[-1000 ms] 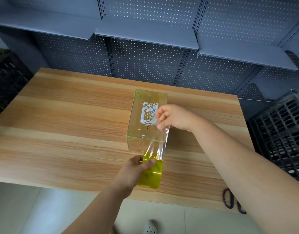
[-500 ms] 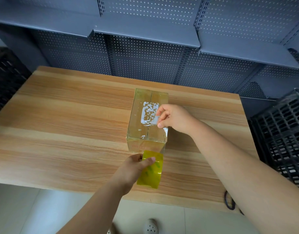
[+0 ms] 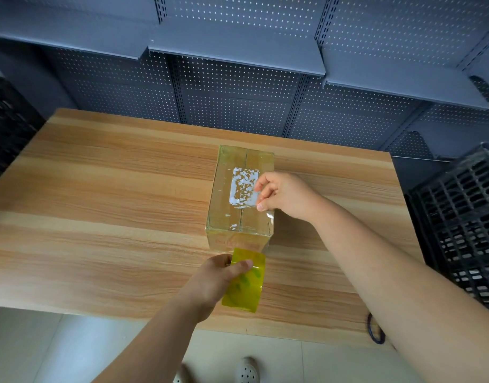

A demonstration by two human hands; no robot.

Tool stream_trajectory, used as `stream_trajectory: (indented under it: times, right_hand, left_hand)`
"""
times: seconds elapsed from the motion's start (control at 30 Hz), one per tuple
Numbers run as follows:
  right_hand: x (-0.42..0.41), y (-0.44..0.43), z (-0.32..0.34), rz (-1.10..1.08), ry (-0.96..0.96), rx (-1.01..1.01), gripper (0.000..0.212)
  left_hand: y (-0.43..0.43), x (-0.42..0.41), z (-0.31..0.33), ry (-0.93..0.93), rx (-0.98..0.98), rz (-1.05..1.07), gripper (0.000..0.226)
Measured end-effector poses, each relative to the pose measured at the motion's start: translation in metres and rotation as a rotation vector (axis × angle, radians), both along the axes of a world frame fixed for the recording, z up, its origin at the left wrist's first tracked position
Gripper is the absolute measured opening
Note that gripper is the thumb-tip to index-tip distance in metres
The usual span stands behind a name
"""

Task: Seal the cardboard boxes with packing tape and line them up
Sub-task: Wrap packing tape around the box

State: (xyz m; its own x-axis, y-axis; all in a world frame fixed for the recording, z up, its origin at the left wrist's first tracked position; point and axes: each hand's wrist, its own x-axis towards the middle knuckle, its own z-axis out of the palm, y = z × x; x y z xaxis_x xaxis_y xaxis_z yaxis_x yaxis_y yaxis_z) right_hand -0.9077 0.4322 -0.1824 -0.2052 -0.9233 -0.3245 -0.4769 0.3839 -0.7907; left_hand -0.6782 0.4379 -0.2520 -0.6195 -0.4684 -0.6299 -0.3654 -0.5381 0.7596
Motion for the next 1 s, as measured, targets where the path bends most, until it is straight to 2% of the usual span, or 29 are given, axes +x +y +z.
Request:
stream_trajectory:
  times: [0.53,0.67,0.8,1.0]
  right_hand:
    - [-0.0023,0.0028,-0.0008,-0.003,-0.020,0.005,0.033]
    - [-0.0007,0.0042,0.0010,-0.002,-0.025,0.000,0.031]
    - [-0.0007,0.0041,0.0015,0.003,-0.001,0.000,0.031]
    - [-0.0010,0.0038,0.0014,0.016,0.015,0.009,0.032]
  left_hand:
    - [-0.0007,-0.0027,-0.0031,-0.010,0.043,0.004,0.046]
    - [-0.0006,-0.0030,-0.0037,-0.029,0.045,0.004,0.035]
    - [0.0003,-0.0027,-0.0033,-0.025,0.043,0.012,0.041]
    - [0.0016,-0.0033,-0.0018,-0.029,0.047,0.021,0.032]
